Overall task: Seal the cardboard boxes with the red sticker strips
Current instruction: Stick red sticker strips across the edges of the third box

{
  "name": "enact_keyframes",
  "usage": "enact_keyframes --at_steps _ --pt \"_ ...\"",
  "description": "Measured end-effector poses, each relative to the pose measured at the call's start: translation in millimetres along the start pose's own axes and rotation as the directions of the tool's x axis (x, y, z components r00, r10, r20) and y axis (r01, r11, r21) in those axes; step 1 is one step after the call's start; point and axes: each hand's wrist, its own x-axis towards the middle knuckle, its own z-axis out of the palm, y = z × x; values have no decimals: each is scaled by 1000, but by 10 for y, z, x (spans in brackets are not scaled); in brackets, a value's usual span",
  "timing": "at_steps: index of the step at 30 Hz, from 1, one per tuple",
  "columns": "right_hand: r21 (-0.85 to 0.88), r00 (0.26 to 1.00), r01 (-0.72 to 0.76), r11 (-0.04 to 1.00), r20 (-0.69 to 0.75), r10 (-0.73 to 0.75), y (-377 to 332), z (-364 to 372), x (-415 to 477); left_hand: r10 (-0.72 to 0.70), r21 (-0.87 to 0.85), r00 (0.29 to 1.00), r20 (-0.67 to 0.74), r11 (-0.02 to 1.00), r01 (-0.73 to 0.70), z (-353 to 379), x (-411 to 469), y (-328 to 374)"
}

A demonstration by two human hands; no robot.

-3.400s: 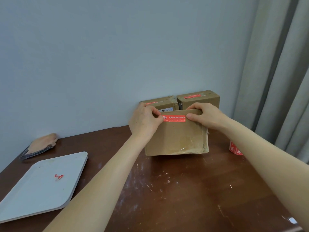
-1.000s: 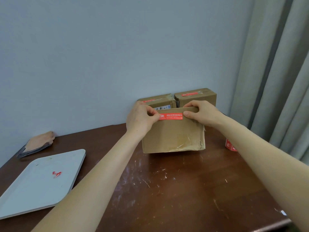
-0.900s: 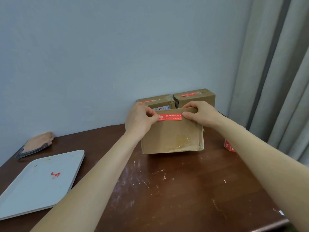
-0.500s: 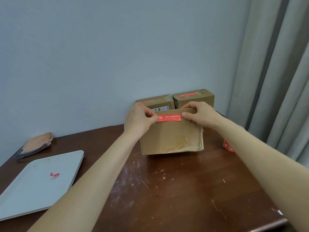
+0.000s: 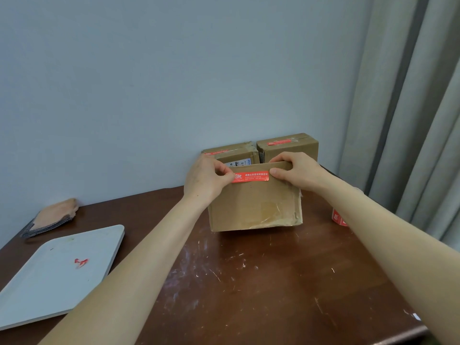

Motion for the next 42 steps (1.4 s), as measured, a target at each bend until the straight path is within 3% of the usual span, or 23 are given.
enact_keyframes --at_steps 20,24,30,40,42 --pt "-16 1000 20 1000 8 -20 10 -11 -10 -2 4 1000 21 1000 2 4 36 -56" --pt "-6 1000 24 1000 2 -24 5 -14 -47 -19 -130 998 62 991 27 -79 -20 -36" --pt "-69 1000 23 997 -15 -24 -11 -6 -208 -172 -436 976 132 874 213 -283 -61 -125" --pt "-247 1000 8 969 -8 -10 -44 63 -631 -192 -405 972 137 884 232 -329 -94 -89" --pt "-214 1000 17 977 3 -17 -58 15 -646 -190 -419 969 156 876 239 -334 -90 -58"
